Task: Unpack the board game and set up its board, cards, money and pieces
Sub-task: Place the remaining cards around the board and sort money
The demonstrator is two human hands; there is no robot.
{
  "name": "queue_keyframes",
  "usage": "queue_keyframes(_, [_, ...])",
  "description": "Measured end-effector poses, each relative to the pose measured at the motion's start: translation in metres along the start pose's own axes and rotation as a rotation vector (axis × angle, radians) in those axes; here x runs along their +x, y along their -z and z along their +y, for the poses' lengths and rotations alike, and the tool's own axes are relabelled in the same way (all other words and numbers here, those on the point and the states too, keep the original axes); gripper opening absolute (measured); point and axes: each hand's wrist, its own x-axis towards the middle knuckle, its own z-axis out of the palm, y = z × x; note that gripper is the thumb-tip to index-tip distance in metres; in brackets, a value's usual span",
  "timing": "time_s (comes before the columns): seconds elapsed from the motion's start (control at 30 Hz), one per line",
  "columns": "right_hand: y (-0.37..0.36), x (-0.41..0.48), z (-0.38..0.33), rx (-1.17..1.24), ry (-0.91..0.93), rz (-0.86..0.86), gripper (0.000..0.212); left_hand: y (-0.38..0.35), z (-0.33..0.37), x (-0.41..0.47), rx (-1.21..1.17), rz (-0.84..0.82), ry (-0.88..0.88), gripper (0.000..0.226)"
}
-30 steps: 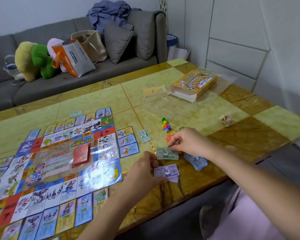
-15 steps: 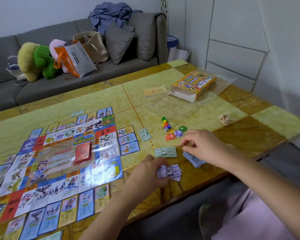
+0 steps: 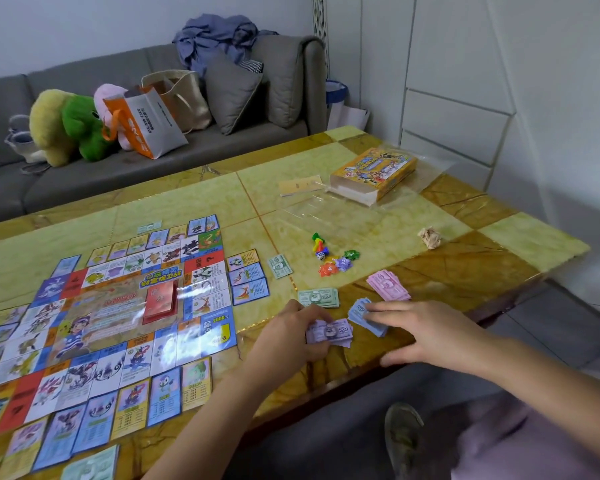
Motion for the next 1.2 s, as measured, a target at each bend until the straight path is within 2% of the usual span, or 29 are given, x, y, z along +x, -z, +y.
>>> queue_keyframes(0.17, [-0.013,-0.004,0.018,0.069,0.059,0.156,0.058,0.001,0.0,0.001,0.017,-0.019,-0.021,0.036])
queue_keyframes(0.3, [-0.024,-0.01,0.025,0.113,0.139,0.298,0.045,-0.005,0.006,-0.001,0.098,0.053,-0.015,0.046])
queue_keyframes(0.47, [-0.024,-0.013,0.035,0.233,0.154,0.31,0.04,-0.012,0.008,0.001,0.065,0.083,-0.083,0.058])
queue_keyframes(0.63, [-0.022,-0.012,0.04,0.284,0.152,0.386,0.033,-0.014,0.014,0.006,0.081,0.081,-0.066,0.046])
queue_keyframes(0.87, [-0.011,-0.008,0.032,0.326,0.152,0.577,0.028,-0.025,0.016,0.005,0.177,0.236,-0.02,0.04])
queue_keyframes(0.97, [-0.008,-0.004,0.031,0.346,0.132,0.599,0.026,-0.024,0.013,0.006,0.162,0.205,-0.007,0.045])
queue_keyframes(1.07, [-0.005,-0.001,0.03,0.35,0.123,0.603,0.026,-0.016,0.012,0.007,0.127,0.104,0.012,0.056])
queue_keyframes(1.2, [0.001,-0.002,0.025,0.365,0.117,0.615,0.027,-0.007,0.02,0.009,0.1,0.019,0.007,0.047])
